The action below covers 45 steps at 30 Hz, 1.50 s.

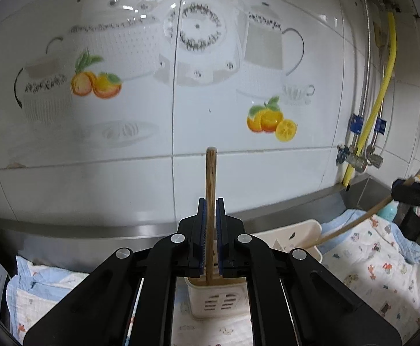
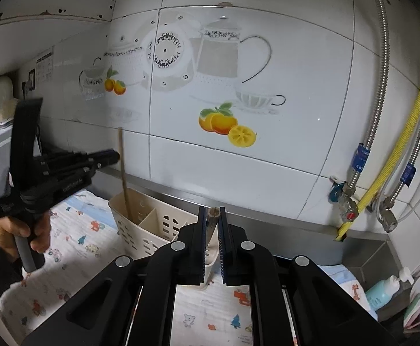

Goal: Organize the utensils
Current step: 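Lower the left tool's chopstick into the holder while the right tool drops its chopstick in, then open both tools and move them back down to the chopstick pile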

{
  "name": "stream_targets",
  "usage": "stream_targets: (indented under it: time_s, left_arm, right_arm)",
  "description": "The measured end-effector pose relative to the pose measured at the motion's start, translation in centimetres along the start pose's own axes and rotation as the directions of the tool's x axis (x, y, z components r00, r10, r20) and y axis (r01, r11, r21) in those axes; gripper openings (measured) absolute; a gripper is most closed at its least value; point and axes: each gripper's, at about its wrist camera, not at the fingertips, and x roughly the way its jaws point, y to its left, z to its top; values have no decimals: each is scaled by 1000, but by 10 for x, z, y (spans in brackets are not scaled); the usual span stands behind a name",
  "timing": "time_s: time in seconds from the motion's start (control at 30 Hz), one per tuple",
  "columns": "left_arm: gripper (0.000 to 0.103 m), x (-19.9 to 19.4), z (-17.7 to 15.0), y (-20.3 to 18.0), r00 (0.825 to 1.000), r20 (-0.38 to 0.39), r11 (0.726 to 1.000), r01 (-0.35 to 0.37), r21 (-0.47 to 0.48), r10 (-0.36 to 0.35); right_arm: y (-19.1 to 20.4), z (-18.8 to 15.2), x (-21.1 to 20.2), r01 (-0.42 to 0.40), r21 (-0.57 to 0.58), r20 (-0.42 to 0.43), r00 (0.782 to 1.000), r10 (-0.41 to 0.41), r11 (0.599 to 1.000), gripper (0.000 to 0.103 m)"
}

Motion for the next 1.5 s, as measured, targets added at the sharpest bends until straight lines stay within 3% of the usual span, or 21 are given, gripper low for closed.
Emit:
stream_targets:
  time_s: [0.7,1.23,1.3,1.33,1.5]
  left_arm:
    - [5,32,-48,-21,987,-160,1000,5,27,0]
    - [5,36,-51,-28,985,-173,999,8,51,1]
    - [6,35,-50,-28,985,-170,999,18,42,-10]
    - [6,33,-50,-28,986,-165,999,17,42,-10]
    - [6,22,-44,-29,990,-143,999,17,43,-11]
  right_arm:
    - [-9,-4,-7,12,21,10,1000,-12,1000,8]
    - [-16,-10,-11,44,26,-10,999,-44,999,10]
    - [-17,-11,-11,56,27,-9,998,-56,998,14]
    - [-19,-11,-12,55,38,-6,999,-54,998,24]
    - [-19,-13,-15,52,35,-3,999,-52,998,31]
